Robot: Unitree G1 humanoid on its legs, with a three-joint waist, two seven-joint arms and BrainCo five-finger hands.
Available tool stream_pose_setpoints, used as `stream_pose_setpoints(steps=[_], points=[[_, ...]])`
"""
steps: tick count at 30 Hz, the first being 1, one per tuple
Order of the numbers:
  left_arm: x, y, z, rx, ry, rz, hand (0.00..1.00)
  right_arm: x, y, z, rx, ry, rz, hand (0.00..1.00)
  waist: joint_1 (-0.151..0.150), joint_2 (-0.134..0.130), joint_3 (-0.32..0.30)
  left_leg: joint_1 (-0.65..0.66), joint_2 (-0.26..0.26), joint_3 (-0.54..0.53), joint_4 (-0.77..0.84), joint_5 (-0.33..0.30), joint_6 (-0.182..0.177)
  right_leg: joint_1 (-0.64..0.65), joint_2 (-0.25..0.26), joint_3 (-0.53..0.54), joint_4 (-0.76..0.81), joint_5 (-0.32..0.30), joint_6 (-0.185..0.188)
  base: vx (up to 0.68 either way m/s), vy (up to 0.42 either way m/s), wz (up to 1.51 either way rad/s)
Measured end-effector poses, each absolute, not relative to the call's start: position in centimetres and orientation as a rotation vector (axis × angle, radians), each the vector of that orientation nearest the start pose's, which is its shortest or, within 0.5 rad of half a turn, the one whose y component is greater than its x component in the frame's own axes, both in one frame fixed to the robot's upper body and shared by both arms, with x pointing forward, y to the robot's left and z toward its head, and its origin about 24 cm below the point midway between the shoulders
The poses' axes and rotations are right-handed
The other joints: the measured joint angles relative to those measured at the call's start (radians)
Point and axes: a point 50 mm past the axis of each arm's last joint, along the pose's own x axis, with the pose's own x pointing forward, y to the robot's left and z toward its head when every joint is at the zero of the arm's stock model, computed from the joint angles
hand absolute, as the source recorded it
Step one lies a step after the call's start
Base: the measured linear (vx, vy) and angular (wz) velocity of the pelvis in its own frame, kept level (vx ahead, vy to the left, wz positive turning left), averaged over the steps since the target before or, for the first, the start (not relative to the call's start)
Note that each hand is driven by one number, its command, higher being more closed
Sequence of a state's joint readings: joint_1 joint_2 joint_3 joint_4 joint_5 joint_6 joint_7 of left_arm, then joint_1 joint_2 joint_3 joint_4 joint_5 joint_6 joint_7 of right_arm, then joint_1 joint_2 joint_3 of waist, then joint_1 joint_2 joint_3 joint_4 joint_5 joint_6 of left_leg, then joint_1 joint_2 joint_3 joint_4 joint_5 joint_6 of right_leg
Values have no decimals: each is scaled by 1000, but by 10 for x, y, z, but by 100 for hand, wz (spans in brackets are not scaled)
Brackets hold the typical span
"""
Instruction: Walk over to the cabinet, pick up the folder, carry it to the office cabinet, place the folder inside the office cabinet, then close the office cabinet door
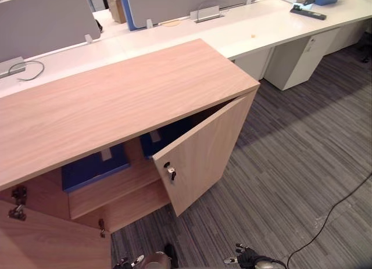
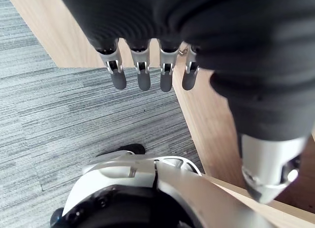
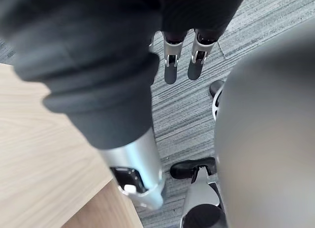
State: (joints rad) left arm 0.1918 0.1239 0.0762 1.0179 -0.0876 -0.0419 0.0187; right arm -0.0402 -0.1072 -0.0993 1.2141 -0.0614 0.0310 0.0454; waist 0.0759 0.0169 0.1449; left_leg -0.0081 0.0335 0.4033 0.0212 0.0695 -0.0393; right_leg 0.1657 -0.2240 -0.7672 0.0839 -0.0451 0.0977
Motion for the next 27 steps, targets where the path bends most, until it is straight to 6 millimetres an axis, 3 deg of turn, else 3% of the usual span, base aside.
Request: stream_pose_setpoints(steps=[2,5,9,12,13,14,15,16,17,19,20,24,25,26,27], points=[[57,212,-163,1,1153,243,0,102,-201,-166,-22,1213,-141,0,-6,2,-2,50,-24,-10,-107,53,2,5,-4,-14,1,0,3,-42,57,28],[61,214,-162,10,1140,240,0,98,-203,-166,28,1221,-217,0,-19,-1,-4,49,-44,-42,-113,57,9,25,-17,-50,1,2,13,-37,44,36],[61,213,-162,18,1141,229,0,94,-205,-167,76,1228,-266,0,-24,-3,-5,44,-76,-83,-114,49,46,45,-45,-94,15,2,32,-17,58,35],[58,214,-162,27,1150,225,0,95,-208,-166,92,1215,-288,0,-42,-5,-9,45,-121,-87,-114,14,100,51,-131,-156,122,-39,65,0,116,65],[57,214,-162,34,1151,220,0,91,-211,-166,108,1216,-316,0,-55,-4,-11,45,-140,-89,-114,12,103,57,-180,-184,199,-58,56,39,144,82],[56,212,-163,31,1154,219,0,92,-215,-165,110,1208,-328,0,-54,2,-13,46,-155,-116,-114,4,124,26,-233,-156,327,-79,-18,43,159,72],[55,211,-163,33,1156,215,0,94,-216,-164,110,1194,-333,0,-58,7,-14,47,-158,-141,-113,11,149,-8,-259,-114,408,-79,-66,52,239,63],[56,212,-163,48,1157,203,0,100,-215,-162,109,1163,-332,0,-63,16,-17,51,-151,-177,-105,17,155,-78,-248,53,483,-110,-66,32,223,79],[62,212,-162,55,1143,198,0,101,-214,-162,122,1153,-338,0,-64,15,-13,55,-137,-214,-104,18,150,-129,-185,238,474,-150,-34,31,187,86],[63,214,-162,61,1143,205,0,99,-213,-163,148,1151,-352,0,-64,16,-12,62,-127,-261,-105,18,144,-176,-94,453,431,-178,12,30,21,91],[64,217,-161,63,1139,219,0,98,-211,-163,164,1150,-358,0,-68,1,-12,65,-130,-299,-108,17,134,-186,-22,627,354,-189,39,20,-27,103],[58,223,-161,30,1142,305,0,89,-202,-167,212,1174,-368,0,-62,-31,-35,62,-140,-317,-112,-10,108,-183,13,648,156,-159,41,19,-106,67],[52,226,-161,7,1149,347,0,87,-197,-168,230,1180,-369,0,-61,-43,-46,57,-140,-288,-112,-21,100,-181,17,641,111,-129,35,93,-162,13],[44,227,-162,-16,1162,380,0,79,-197,-170,270,1190,-408,0,-64,-45,-73,40,-142,-292,-112,-23,100,-176,22,632,59,-48,31,104,-163,12],[43,226,-162,-24,1163,384,0,77,-199,-170,279,1192,-423,0,-62,-47,-81,36,-139,-294,-112,-26,96,-174,25,628,46,-35,38,111,-151,15]])
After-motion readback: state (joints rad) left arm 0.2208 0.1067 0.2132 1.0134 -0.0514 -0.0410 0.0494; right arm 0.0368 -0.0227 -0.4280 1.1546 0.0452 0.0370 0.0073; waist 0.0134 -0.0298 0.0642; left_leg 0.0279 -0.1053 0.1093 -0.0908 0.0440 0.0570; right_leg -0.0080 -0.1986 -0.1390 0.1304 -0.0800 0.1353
